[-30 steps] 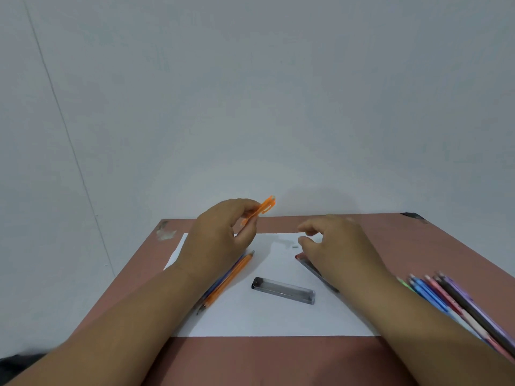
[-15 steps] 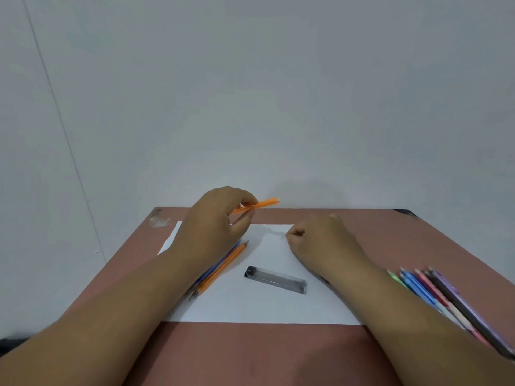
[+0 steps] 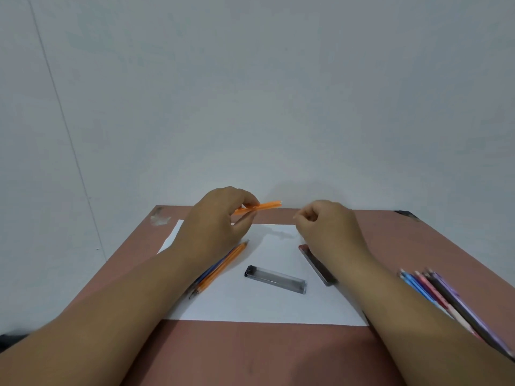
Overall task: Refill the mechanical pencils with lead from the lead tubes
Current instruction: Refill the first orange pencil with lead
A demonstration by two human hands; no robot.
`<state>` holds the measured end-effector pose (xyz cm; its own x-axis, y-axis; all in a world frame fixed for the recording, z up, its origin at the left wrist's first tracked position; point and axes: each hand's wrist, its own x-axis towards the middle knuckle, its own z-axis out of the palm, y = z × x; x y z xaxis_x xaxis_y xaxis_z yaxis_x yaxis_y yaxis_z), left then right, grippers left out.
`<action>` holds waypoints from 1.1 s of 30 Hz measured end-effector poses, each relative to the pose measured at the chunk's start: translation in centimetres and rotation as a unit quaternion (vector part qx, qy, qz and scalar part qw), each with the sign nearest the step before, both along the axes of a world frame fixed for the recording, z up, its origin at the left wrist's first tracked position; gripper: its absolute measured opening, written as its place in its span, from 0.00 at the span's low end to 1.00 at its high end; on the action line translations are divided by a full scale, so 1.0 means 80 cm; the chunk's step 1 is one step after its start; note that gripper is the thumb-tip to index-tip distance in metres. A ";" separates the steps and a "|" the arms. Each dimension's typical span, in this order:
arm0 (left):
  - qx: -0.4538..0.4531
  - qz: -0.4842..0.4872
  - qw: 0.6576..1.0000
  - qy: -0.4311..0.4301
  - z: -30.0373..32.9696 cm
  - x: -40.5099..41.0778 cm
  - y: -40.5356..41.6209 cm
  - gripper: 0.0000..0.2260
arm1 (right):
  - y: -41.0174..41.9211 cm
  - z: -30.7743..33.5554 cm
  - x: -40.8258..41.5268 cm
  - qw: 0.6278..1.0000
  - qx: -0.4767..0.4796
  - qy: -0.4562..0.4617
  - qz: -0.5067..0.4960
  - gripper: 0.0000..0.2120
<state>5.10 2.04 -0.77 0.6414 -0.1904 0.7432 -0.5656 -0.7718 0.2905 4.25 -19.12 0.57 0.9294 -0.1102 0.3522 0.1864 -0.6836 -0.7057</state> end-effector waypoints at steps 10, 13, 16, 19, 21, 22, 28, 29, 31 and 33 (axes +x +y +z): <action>-0.007 0.019 1.000 -0.001 0.002 0.000 0.001 0.06 | 0.004 0.008 -0.018 0.972 0.054 -0.211 0.085 0.05; -0.009 0.018 1.000 0.001 0.002 -0.001 0.001 0.06 | 0.003 0.009 -0.019 0.969 0.070 -0.221 0.088 0.06; -0.004 0.018 1.000 -0.002 0.003 -0.001 0.001 0.06 | 0.004 0.009 -0.020 0.968 0.078 -0.220 0.093 0.06; -0.002 0.021 1.000 -0.005 0.003 -0.001 0.000 0.06 | 0.004 0.007 -0.019 0.966 0.073 -0.228 0.095 0.06; 0.002 0.023 1.000 -0.005 0.002 -0.001 0.001 0.05 | 0.003 0.006 -0.018 0.966 0.078 -0.228 0.096 0.07; 0.003 0.022 1.000 -0.005 0.002 -0.002 0.001 0.05 | 0.003 0.005 -0.018 0.965 0.079 -0.231 0.095 0.07; 0.006 0.025 1.000 -0.011 0.002 -0.001 0.001 0.06 | 0.002 0.004 -0.015 0.963 0.062 -0.247 0.092 0.06; 0.009 0.024 1.000 -0.014 0.002 0.000 0.002 0.06 | 0.002 0.004 -0.014 0.962 0.054 -0.253 0.090 0.05; 0.012 0.022 0.999 -0.021 0.001 0.001 0.002 0.07 | 0.001 0.003 -0.013 0.960 0.034 -0.263 0.089 0.05; 0.014 0.022 0.999 -0.025 0.000 0.002 0.003 0.07 | 0.000 0.004 -0.014 0.964 0.030 -0.248 0.093 0.05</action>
